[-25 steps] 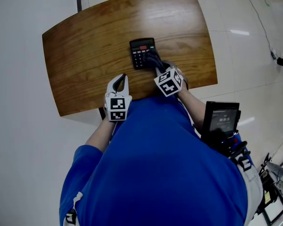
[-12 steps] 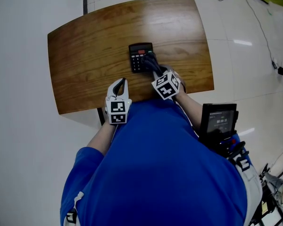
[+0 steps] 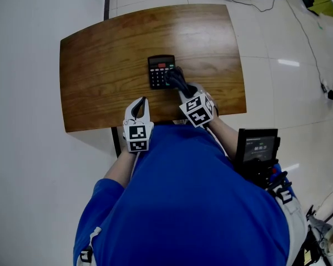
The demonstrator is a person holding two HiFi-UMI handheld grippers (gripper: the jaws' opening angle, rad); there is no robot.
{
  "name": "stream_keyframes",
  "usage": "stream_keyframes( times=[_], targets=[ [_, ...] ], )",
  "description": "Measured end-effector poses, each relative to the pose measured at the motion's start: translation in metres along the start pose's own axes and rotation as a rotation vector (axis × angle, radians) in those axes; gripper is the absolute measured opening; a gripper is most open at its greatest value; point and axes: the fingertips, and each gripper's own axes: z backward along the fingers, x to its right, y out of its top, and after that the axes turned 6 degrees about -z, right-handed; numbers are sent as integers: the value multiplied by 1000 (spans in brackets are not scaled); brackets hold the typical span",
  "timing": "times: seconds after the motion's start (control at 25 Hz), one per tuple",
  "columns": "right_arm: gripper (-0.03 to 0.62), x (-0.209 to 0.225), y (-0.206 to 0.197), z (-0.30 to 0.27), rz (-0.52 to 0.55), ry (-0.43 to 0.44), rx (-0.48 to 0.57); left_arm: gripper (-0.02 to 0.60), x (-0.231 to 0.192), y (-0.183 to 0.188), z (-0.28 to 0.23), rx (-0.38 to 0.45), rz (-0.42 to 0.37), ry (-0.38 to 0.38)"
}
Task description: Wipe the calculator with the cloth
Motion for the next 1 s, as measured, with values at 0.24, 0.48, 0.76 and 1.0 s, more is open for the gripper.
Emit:
stream_keyframes(
  times=[0.24,0.48,0.76,1.0],
  targets=[
    [72,-9,14,11,21,17,60,8,-11,3,-10,27,0,7],
    [72,11,54,21,-3,-31,110,8,-17,46,-44,95,-29,-63],
    [72,-32,90,40,-5,92,299,8,-38,56,13,149,-6,112],
    [72,-61,104,58,32,127,392,8,-57,58,56,169,1,214]
  ],
)
